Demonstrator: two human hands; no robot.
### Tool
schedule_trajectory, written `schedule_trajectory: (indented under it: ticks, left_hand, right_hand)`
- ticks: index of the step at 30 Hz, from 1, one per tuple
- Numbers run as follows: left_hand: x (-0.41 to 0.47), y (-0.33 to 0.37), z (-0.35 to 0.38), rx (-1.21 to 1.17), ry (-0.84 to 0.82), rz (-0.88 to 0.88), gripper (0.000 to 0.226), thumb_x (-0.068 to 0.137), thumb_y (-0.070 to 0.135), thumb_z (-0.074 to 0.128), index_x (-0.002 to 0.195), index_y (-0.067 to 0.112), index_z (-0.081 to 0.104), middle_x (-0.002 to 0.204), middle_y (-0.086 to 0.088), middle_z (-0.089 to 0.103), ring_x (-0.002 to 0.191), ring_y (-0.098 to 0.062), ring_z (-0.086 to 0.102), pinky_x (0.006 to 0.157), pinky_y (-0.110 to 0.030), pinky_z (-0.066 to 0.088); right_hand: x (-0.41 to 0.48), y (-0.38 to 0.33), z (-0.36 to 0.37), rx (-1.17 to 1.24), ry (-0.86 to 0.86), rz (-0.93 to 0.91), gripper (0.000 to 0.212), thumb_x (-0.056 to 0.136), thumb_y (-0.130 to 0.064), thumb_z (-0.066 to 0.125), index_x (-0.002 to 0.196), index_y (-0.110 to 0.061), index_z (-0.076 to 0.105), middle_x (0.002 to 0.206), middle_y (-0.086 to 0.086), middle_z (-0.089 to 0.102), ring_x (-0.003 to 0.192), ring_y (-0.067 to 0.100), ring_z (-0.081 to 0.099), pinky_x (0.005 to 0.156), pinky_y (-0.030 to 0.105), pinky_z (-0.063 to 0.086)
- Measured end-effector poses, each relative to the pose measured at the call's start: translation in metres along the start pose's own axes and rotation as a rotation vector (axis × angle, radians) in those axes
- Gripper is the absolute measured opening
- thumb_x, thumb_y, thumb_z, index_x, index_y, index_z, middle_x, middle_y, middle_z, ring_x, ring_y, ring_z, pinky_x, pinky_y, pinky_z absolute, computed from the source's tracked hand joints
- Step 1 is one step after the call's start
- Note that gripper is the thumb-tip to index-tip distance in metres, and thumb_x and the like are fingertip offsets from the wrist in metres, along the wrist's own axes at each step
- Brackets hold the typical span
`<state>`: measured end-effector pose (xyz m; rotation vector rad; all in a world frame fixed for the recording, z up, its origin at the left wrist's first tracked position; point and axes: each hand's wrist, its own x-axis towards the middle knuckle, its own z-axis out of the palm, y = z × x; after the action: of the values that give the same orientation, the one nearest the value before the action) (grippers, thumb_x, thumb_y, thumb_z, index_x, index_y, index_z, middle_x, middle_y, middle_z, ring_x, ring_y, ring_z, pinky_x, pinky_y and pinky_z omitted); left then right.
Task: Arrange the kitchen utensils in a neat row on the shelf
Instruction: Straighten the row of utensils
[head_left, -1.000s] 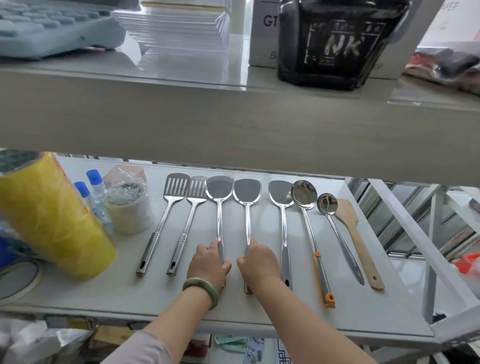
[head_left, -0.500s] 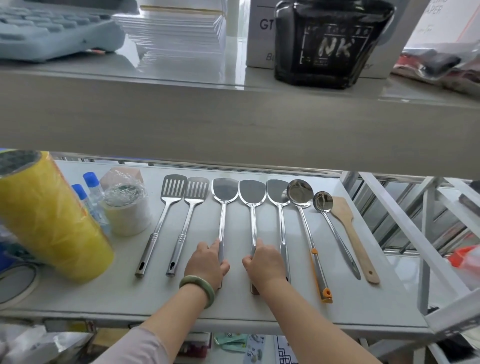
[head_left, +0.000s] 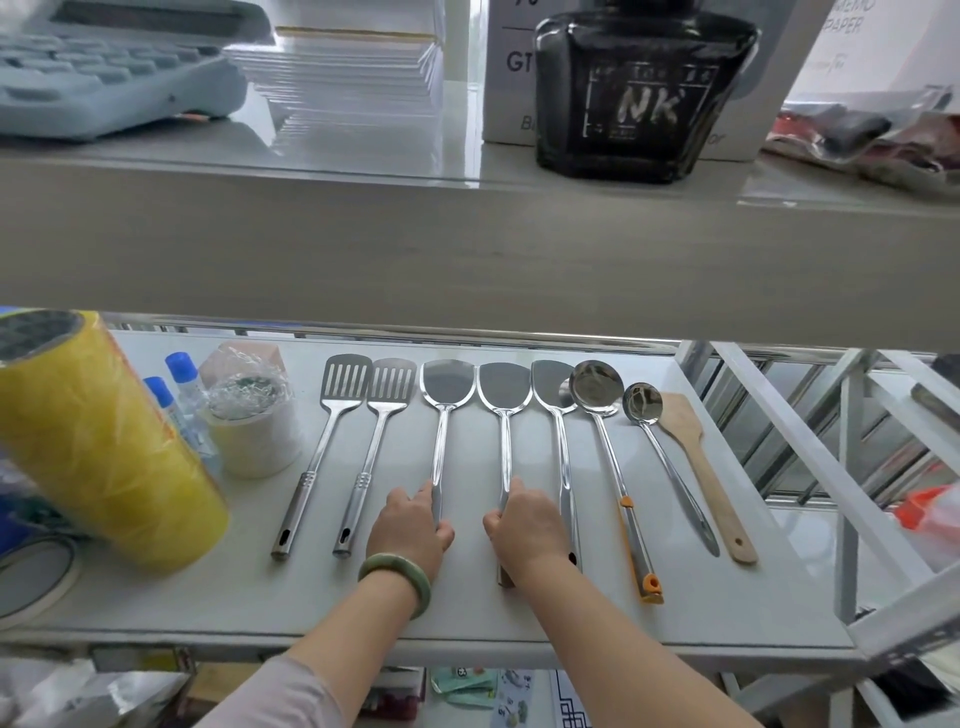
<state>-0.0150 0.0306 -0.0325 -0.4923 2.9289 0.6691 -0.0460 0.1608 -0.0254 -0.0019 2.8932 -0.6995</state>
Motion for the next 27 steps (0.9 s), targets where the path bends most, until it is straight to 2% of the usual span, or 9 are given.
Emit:
schedule_trajectory:
  ticks: [4, 7, 9, 11, 13, 15, 18, 21, 27]
  left_hand:
    - [-0.002, -0.002, 0.002, 0.004, 0.029, -0.003, 0.058, 0.091, 0.033, 0.044, 0.146, 0.021, 0.028, 0.124, -0.012, 0.045, 0.108, -0.025, 0.055, 0.093, -0.031, 0.045]
    - [-0.003, -0.002, 0.000, 0.011, 0.031, -0.003, 0.058, 0.091, 0.034, 0.043, 0.145, 0.022, 0.028, 0.126, -0.009, 0.045, 0.108, -0.023, 0.056, 0.091, -0.031, 0.046]
    - [-0.006, -0.001, -0.001, 0.045, 0.066, -0.002, 0.059, 0.089, 0.037, 0.044, 0.144, 0.023, 0.029, 0.126, -0.008, 0.044, 0.108, -0.023, 0.055, 0.091, -0.032, 0.045]
    - [-0.009, 0.006, -0.001, 0.048, 0.164, 0.051, 0.058, 0.088, 0.038, 0.048, 0.141, 0.021, 0.034, 0.123, -0.007, 0.044, 0.109, -0.022, 0.052, 0.094, -0.032, 0.044]
    - [-0.013, 0.021, 0.002, -0.047, 0.259, 0.151, 0.053, 0.087, 0.034, 0.053, 0.137, 0.017, 0.042, 0.118, -0.006, 0.047, 0.109, -0.021, 0.050, 0.099, -0.031, 0.043]
    - [-0.017, 0.044, 0.007, -0.144, 0.277, 0.258, 0.049, 0.087, 0.026, 0.056, 0.133, 0.014, 0.047, 0.117, -0.007, 0.049, 0.109, -0.021, 0.052, 0.103, -0.029, 0.042]
    - [-0.028, 0.084, 0.019, -0.205, 0.188, 0.396, 0.048, 0.088, 0.023, 0.055, 0.135, 0.015, 0.045, 0.118, -0.003, 0.048, 0.105, -0.016, 0.053, 0.102, -0.023, 0.040]
    - [-0.038, 0.117, 0.035, -0.175, 0.081, 0.468, 0.050, 0.090, 0.028, 0.052, 0.138, 0.019, 0.039, 0.126, 0.000, 0.045, 0.108, -0.014, 0.053, 0.104, -0.023, 0.040]
    - [-0.048, 0.167, 0.059, -0.131, -0.131, 0.359, 0.060, 0.087, 0.043, 0.054, 0.140, 0.021, 0.035, 0.133, -0.002, 0.042, 0.115, -0.018, 0.053, 0.105, -0.031, 0.042]
  right_hand:
    - [0.001, 0.002, 0.002, -0.001, 0.005, -0.004, 0.029, 0.088, -0.020, 0.045, 0.111, -0.002, 0.049, 0.101, 0.015, 0.055, 0.081, 0.028, 0.044, 0.068, 0.030, 0.036]
    - [-0.001, 0.003, -0.002, 0.017, 0.047, -0.035, 0.033, 0.092, -0.030, 0.046, 0.111, -0.004, 0.052, 0.107, 0.017, 0.059, 0.095, 0.032, 0.056, 0.075, 0.033, 0.042]
    - [-0.002, 0.010, -0.012, 0.068, 0.137, -0.062, 0.036, 0.094, -0.032, 0.044, 0.116, -0.006, 0.054, 0.111, 0.018, 0.061, 0.104, 0.032, 0.056, 0.085, 0.035, 0.045]
    - [0.000, 0.023, -0.026, 0.115, 0.250, -0.071, 0.037, 0.095, -0.025, 0.044, 0.125, -0.006, 0.053, 0.114, 0.019, 0.061, 0.107, 0.033, 0.056, 0.091, 0.036, 0.044]
    - [0.004, 0.042, -0.042, 0.126, 0.349, -0.041, 0.035, 0.093, -0.017, 0.045, 0.125, -0.004, 0.054, 0.111, 0.021, 0.062, 0.104, 0.035, 0.057, 0.089, 0.037, 0.045]
    - [0.009, 0.066, -0.056, 0.115, 0.406, 0.017, 0.033, 0.091, -0.009, 0.046, 0.122, -0.003, 0.057, 0.107, 0.022, 0.061, 0.099, 0.037, 0.058, 0.086, 0.037, 0.047]
    - [0.012, 0.110, -0.075, 0.053, 0.400, 0.100, 0.037, 0.088, -0.003, 0.046, 0.124, -0.004, 0.056, 0.111, 0.022, 0.058, 0.098, 0.037, 0.058, 0.085, 0.039, 0.048]
    - [0.014, 0.150, -0.084, -0.093, 0.353, 0.105, 0.039, 0.086, -0.002, 0.046, 0.123, -0.008, 0.056, 0.117, 0.019, 0.056, 0.093, 0.036, 0.058, 0.079, 0.038, 0.051]
    - [0.019, 0.183, -0.087, -0.141, 0.271, 0.079, 0.017, 0.087, -0.015, 0.050, 0.092, -0.008, 0.064, 0.107, 0.017, 0.059, 0.087, 0.035, 0.058, 0.072, 0.035, 0.050]
